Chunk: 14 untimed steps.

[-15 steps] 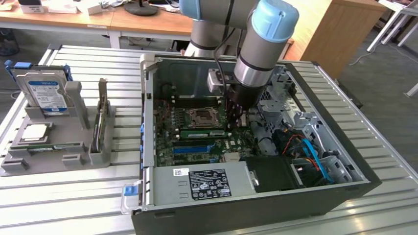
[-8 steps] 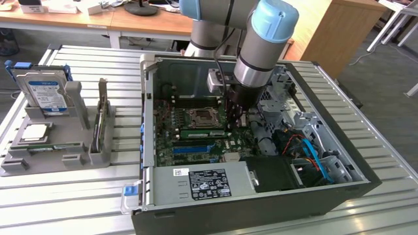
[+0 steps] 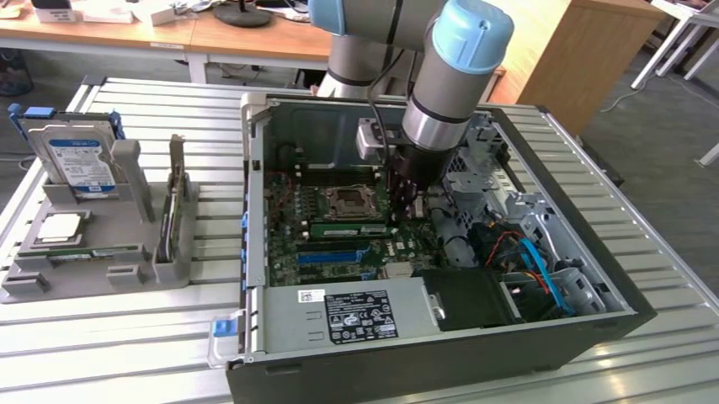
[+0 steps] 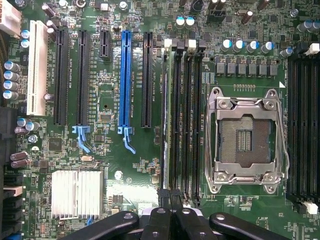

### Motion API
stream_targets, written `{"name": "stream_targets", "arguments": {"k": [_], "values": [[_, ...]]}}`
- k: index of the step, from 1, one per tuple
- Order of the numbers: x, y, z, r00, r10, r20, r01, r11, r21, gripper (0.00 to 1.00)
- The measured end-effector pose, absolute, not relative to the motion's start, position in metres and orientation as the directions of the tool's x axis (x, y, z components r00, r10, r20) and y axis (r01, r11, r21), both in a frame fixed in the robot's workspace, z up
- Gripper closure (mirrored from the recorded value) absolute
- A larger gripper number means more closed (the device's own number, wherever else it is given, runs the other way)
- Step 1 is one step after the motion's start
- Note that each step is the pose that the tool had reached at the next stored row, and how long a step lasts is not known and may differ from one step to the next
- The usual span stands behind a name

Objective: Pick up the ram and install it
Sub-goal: 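Press down the ram until it locks into place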

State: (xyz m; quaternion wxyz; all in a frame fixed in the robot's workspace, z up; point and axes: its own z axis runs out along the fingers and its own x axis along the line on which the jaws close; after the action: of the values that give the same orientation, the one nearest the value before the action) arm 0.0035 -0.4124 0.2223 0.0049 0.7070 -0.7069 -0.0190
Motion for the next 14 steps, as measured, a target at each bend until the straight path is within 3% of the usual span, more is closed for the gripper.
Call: {"name": "stream_targets", "arguments": {"k": [14], "values": [[0.004, -0.412, 0.239, 0.0, -1.0, -0.02, -0.999, 0.0, 0.034, 0.89]]}}
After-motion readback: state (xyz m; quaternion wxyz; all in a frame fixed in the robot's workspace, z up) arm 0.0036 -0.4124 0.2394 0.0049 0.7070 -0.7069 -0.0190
